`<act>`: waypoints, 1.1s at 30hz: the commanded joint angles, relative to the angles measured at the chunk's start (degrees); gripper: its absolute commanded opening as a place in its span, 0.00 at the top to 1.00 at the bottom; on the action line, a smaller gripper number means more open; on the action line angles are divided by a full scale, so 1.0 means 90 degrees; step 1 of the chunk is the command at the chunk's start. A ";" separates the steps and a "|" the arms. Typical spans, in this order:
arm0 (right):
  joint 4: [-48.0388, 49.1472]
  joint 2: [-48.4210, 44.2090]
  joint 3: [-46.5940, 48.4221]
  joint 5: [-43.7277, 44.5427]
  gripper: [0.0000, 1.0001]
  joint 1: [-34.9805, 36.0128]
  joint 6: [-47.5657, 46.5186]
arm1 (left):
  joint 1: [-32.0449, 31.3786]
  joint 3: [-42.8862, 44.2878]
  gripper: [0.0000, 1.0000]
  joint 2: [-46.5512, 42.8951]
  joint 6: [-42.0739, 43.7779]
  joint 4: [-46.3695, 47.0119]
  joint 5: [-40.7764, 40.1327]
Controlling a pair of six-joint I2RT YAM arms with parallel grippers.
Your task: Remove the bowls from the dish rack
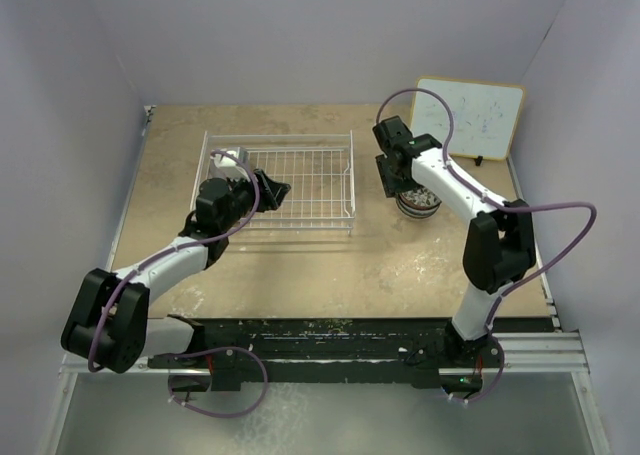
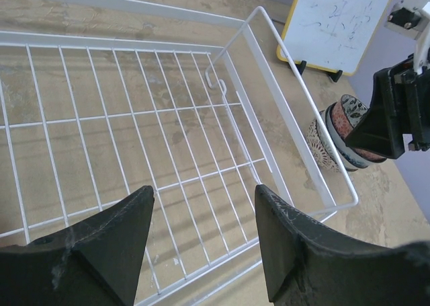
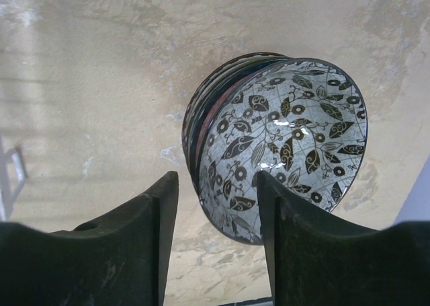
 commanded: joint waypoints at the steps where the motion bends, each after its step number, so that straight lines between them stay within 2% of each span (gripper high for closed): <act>1: 0.0274 -0.0775 0.0038 -0.0263 0.46 0.0020 0.0121 | 0.0043 0.0075 0.35 0.0043 0.0145 0.0215 0.0045; 5: 0.1070 -0.1434 -0.0367 -0.0830 0.45 0.0018 0.0278 | 0.0043 0.0082 0.35 0.0048 0.0134 0.0248 0.0074; 9: 0.1748 -0.2007 -0.0867 -0.0895 0.47 -0.0069 0.0670 | 0.0043 0.0077 0.35 -0.0026 0.0141 0.0205 0.0063; 10: 0.1879 -0.2108 -0.0998 -0.0829 0.50 -0.0113 0.0791 | 0.0043 0.0082 0.35 -0.0096 0.0149 0.0167 0.0020; 14: 0.2353 -0.2440 -0.1555 -0.1005 0.72 -0.0519 0.1202 | 0.0043 0.0126 0.35 -0.0322 0.0222 -0.0133 -0.0158; 19: 0.2648 -0.2355 -0.2073 -0.1467 0.82 -0.0976 0.1193 | 0.0042 0.0139 0.36 -0.0494 0.0228 -0.0452 -0.0269; 28: 0.3078 -0.1784 -0.2336 -0.1789 0.82 -0.1056 0.1051 | 0.0041 -0.0073 0.35 -0.0706 0.0048 -0.0592 -0.0425; 33: 0.3220 -0.1494 -0.2430 -0.1586 0.82 -0.1057 0.1001 | 0.0040 -0.0053 0.35 -0.0793 0.0095 -0.0702 -0.0495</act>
